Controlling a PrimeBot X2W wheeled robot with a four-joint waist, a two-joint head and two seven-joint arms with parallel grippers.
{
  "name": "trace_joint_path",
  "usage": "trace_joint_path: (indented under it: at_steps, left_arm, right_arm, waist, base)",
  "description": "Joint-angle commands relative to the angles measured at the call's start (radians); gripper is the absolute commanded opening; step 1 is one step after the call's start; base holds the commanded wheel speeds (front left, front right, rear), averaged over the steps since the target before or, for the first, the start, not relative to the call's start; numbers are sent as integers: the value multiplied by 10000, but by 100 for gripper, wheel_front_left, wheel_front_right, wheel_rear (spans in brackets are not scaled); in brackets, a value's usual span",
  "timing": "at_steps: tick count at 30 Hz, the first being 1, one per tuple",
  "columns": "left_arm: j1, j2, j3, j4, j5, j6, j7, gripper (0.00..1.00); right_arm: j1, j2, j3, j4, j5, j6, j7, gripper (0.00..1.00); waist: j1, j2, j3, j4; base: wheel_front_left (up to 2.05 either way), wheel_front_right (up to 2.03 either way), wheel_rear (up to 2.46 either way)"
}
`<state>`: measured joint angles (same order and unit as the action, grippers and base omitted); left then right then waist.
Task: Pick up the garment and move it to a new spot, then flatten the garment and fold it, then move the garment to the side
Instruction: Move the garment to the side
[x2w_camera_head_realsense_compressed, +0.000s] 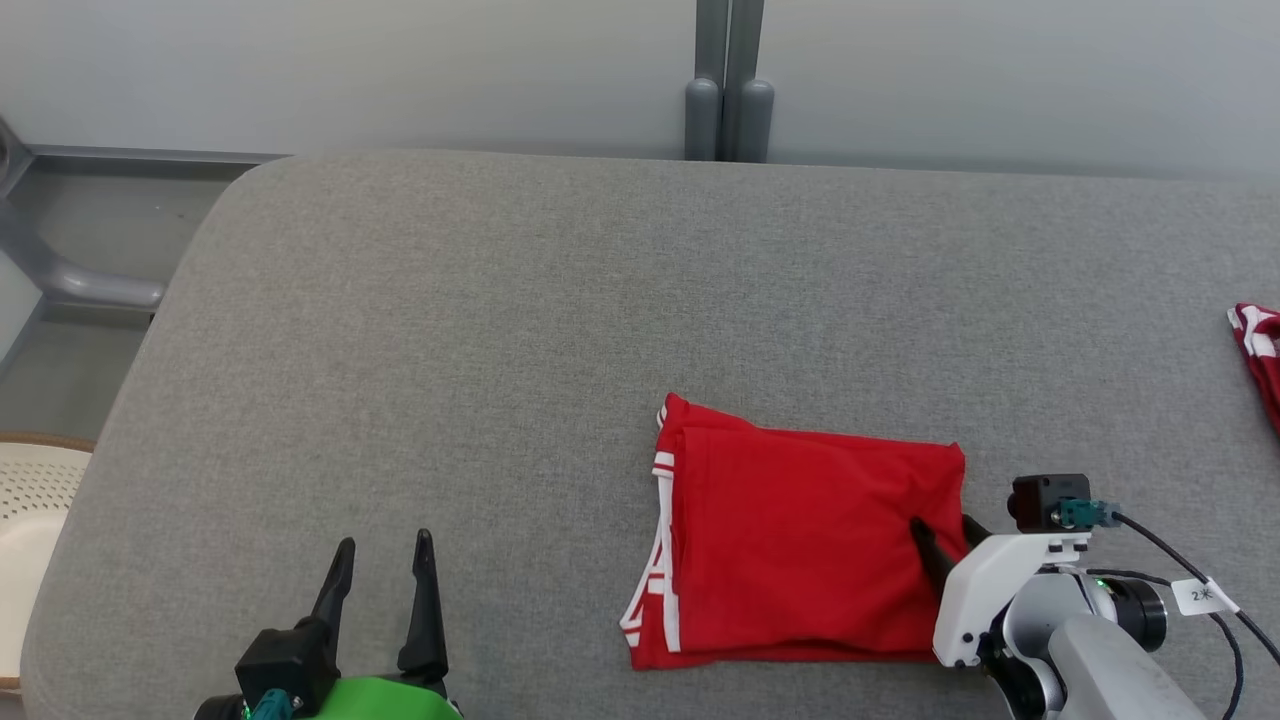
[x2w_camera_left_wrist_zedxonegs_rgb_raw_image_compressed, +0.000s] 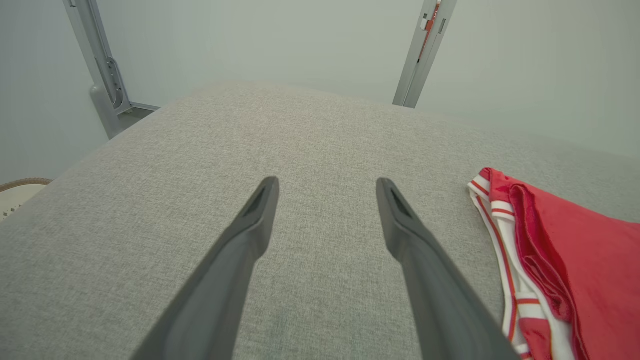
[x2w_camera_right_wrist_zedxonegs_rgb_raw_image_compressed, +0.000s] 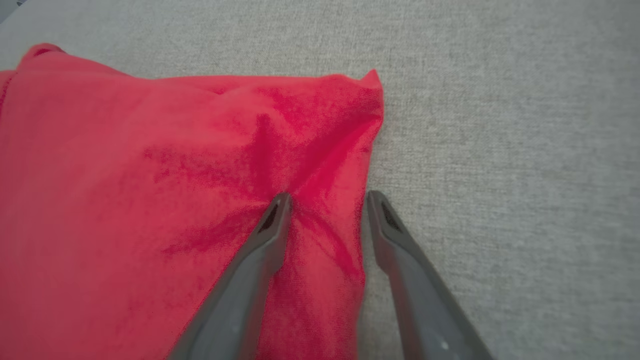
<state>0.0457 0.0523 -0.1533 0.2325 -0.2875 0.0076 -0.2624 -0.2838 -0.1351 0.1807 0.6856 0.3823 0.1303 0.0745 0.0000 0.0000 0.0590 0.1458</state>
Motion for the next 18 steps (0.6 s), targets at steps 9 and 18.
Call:
trace_joint_path:
  at_steps: [9,18]
  left_arm:
    - [-228,-10,213,-214,32,-49,-29,100]
    - [-434,4,208,-378,256,-147,-29,100]
  right_arm:
    - [-870,-536,395,146,294,-5,-1197,0]
    - [-1243,-1005,-283,-22,92,-4,-1852,0]
  waist:
    - [0,0,296,-1141]
    - [0,0,825,-3373]
  base:
    - [0,0,0]
    - [0,0,0]
